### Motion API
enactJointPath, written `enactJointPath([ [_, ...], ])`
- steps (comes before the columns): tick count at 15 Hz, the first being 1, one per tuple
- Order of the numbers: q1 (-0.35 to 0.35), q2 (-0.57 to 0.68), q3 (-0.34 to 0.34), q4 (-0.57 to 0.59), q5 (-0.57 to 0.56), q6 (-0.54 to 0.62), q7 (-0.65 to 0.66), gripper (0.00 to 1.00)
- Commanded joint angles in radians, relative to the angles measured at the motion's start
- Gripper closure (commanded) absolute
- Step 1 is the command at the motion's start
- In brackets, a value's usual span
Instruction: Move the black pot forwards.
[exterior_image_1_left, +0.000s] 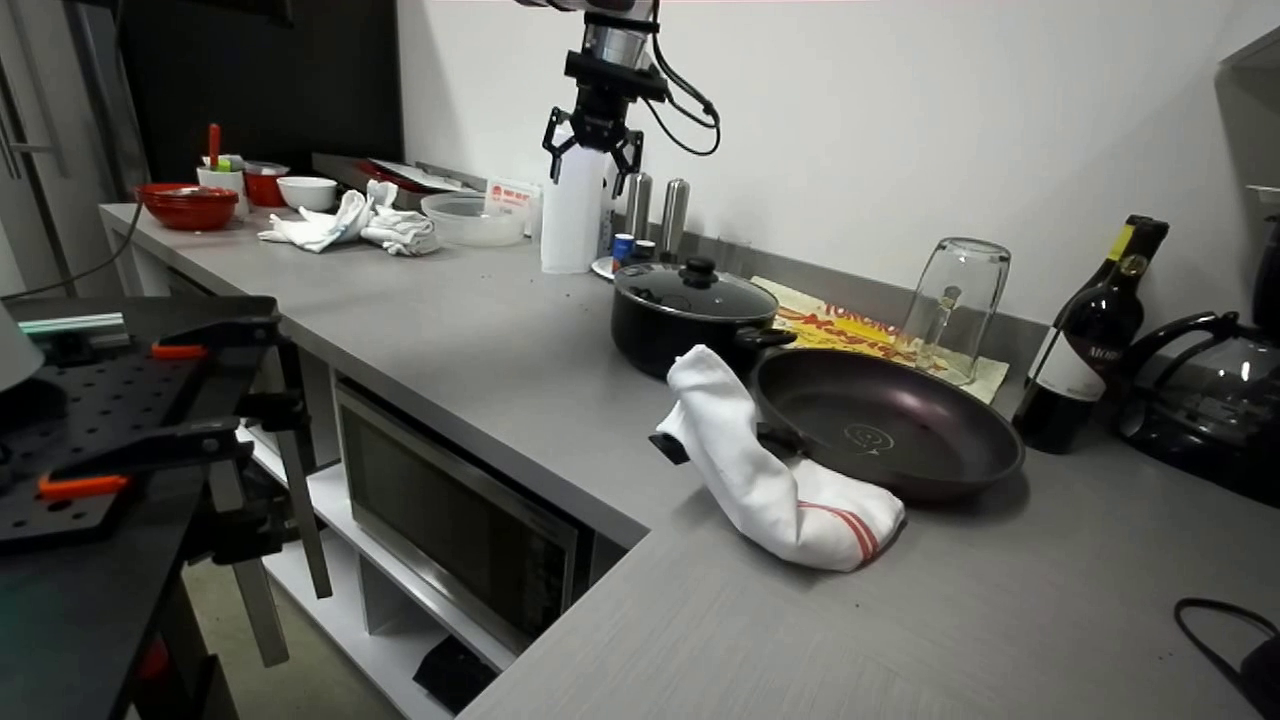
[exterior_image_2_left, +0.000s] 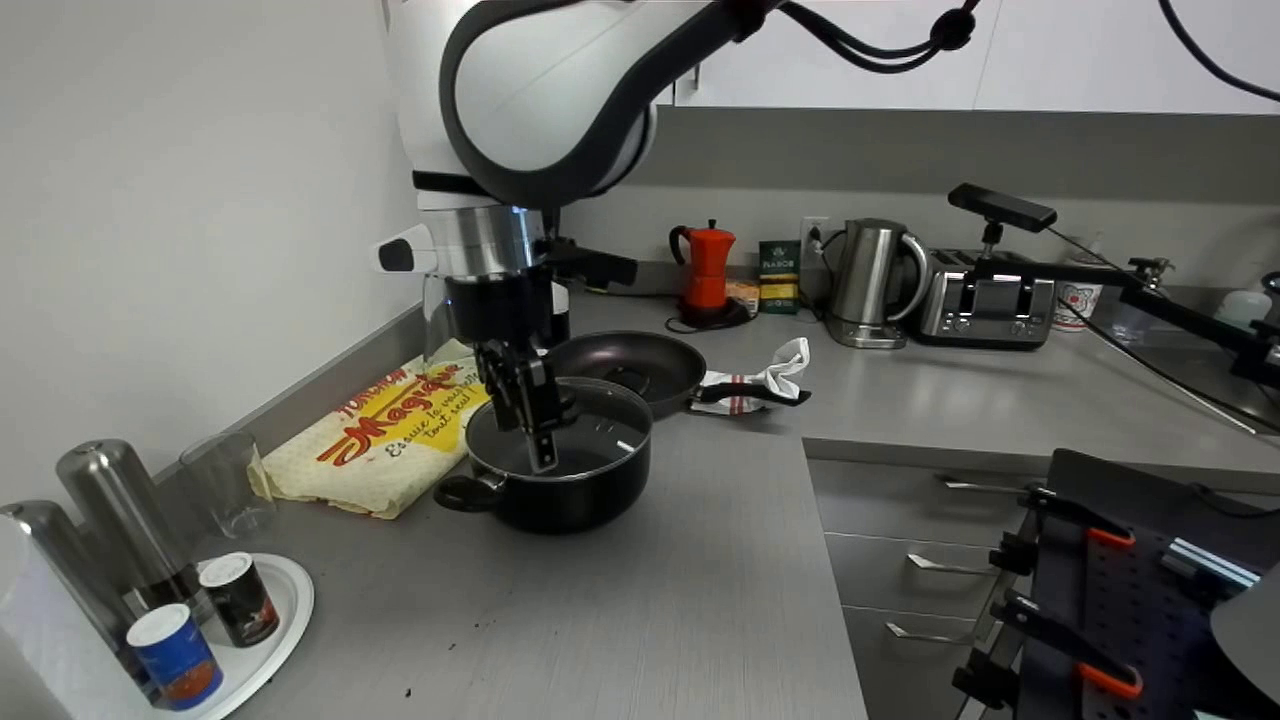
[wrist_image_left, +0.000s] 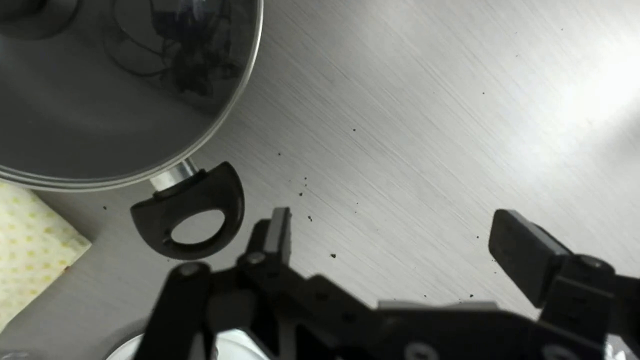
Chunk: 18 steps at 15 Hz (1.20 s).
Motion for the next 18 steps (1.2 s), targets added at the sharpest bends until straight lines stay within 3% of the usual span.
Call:
enactJointPath([
  [1, 0.02, 0.135, 0.007, 0.183, -0.004, -0.088, -0.039, 0.0],
  [6, 0.042, 0.257, 0.002, 0.344, 0.026, -0.109, 0.025, 0.0],
  [11, 0.063, 0.337, -0.018, 0.475, 0.034, -0.102, 0.19, 0.0],
  [18, 0.063, 0.391, -0.042, 0.546, 0.034, -0.096, 0.367, 0.0],
])
